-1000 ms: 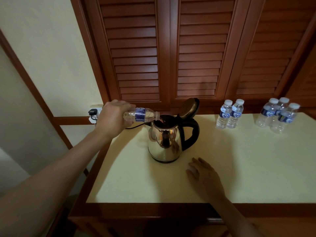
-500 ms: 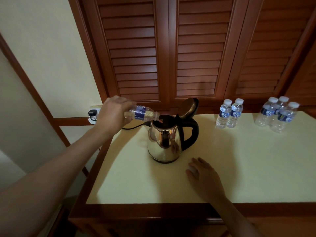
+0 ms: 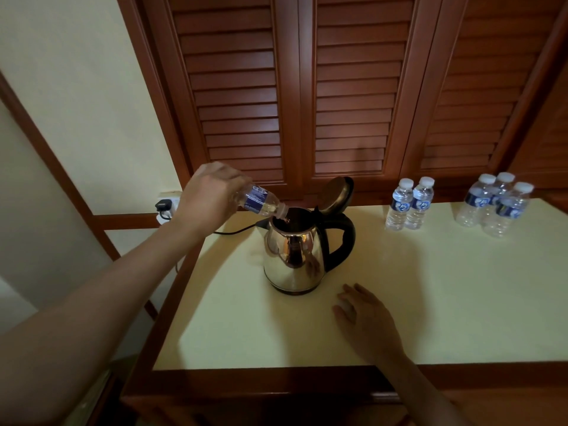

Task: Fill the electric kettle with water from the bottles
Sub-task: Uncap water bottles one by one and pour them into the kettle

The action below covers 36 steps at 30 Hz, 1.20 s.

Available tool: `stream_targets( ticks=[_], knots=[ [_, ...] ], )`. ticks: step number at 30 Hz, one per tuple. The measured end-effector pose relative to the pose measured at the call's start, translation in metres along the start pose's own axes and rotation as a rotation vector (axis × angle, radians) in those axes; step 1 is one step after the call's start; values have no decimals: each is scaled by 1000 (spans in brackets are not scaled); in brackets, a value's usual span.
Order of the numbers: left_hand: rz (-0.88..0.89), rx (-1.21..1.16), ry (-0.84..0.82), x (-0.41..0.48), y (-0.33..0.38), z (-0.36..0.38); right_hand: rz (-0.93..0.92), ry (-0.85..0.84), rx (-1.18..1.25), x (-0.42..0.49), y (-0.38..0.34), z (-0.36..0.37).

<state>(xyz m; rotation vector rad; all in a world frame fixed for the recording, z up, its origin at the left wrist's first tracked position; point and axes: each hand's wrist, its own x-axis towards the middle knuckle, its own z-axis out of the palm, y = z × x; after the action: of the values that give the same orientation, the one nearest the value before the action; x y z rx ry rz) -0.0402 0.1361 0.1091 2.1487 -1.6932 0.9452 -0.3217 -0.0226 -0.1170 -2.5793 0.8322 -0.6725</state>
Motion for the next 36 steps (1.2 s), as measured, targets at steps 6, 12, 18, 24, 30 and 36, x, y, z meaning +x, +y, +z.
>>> stream_targets(
  ticks=[6, 12, 18, 24, 30, 36],
  knots=[
    [142, 43, 72, 12, 8, 4, -6, -3, 2, 0, 2, 1],
    [415, 156, 148, 23, 11, 12, 3, -6, 2, 0, 1, 1],
    [499, 128, 142, 21, 21, 20, 24, -12, 32, 1, -1, 0],
    [188, 121, 172, -3, 18, 27, 15, 9, 32, 1, 1, 2],
    [-301, -95, 153, -55, 44, 25, 12, 8, 35, 1, -1, 1],
    [-706, -526, 102, -109, 99, 34, 34, 0, 51, 1, 1, 3]
  ],
)
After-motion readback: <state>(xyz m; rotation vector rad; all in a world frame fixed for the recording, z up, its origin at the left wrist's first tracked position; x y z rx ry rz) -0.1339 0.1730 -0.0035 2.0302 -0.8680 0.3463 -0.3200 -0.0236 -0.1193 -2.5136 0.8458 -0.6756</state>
